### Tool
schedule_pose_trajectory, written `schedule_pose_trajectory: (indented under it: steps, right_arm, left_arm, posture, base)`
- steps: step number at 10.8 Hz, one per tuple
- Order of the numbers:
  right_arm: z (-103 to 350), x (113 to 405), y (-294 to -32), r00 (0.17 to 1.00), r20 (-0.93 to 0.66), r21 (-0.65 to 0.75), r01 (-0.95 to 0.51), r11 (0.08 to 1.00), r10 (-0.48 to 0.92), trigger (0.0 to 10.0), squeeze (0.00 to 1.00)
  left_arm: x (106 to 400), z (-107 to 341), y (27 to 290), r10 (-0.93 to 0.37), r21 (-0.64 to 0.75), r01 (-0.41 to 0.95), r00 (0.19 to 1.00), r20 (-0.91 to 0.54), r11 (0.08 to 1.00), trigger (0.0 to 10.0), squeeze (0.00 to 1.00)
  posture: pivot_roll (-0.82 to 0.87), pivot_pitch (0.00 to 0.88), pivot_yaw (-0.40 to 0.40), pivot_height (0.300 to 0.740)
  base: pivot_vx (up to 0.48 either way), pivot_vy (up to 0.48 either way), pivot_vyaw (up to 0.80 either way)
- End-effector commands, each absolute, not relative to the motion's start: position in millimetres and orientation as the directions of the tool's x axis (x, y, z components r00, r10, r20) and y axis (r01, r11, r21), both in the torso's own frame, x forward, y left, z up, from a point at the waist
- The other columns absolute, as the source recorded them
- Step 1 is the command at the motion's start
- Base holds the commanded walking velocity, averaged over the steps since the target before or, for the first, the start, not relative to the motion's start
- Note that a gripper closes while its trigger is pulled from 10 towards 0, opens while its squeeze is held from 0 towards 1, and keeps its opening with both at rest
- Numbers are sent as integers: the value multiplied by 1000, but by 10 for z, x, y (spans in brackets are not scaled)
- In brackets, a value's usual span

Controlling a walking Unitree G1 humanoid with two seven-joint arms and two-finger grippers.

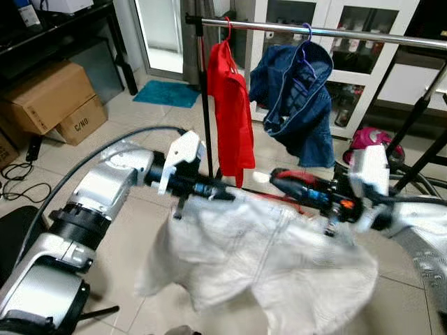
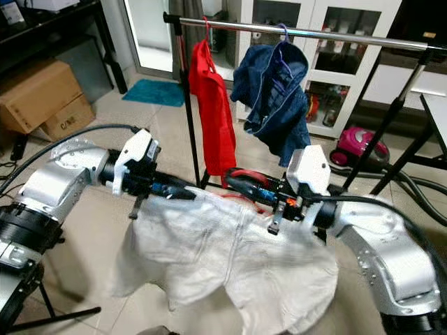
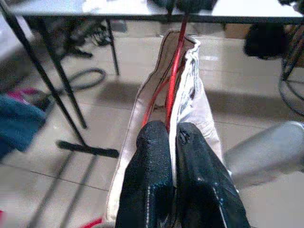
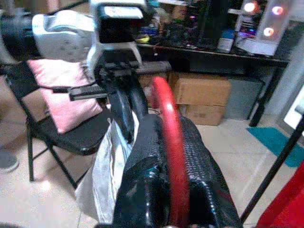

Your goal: Hang hanger

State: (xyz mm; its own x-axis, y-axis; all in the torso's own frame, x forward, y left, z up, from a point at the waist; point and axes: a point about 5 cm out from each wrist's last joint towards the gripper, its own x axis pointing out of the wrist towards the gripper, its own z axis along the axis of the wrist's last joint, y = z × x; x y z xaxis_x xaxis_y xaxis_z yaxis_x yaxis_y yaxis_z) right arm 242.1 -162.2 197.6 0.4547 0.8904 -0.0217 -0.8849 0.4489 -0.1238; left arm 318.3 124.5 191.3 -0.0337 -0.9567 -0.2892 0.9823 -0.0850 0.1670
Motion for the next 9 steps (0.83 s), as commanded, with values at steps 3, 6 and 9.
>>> schedule_pose_trajectory:
  steps: [3, 6, 9]
  right_arm:
    - [1869, 2451, -1741, 534, -52, -46, -845, 532, 844, 10000, 0]
    - [1776, 2472, -1772, 577, -82, 15, -814, 580, 812, 10000, 0]
    - [1776, 2473, -1803, 593, -68, 52, -801, 597, 802, 10000, 0]
  left_arm:
    - [3203, 2185, 1228, -982, 429, 903, 100, -159, 22, 0, 0]
    - [3135, 2143, 1161, -973, 575, 818, 115, -198, -21, 0, 0]
    - [3111, 2190, 1134, -981, 622, 783, 128, -146, 10, 0, 0]
  posture:
    - [-65, 0, 38, 740]
    - [-66, 0, 38, 740]
    - [-67, 2, 38, 740]
  base:
    - [0, 0, 0]
    - [0, 0, 0]
    - [0, 0, 0]
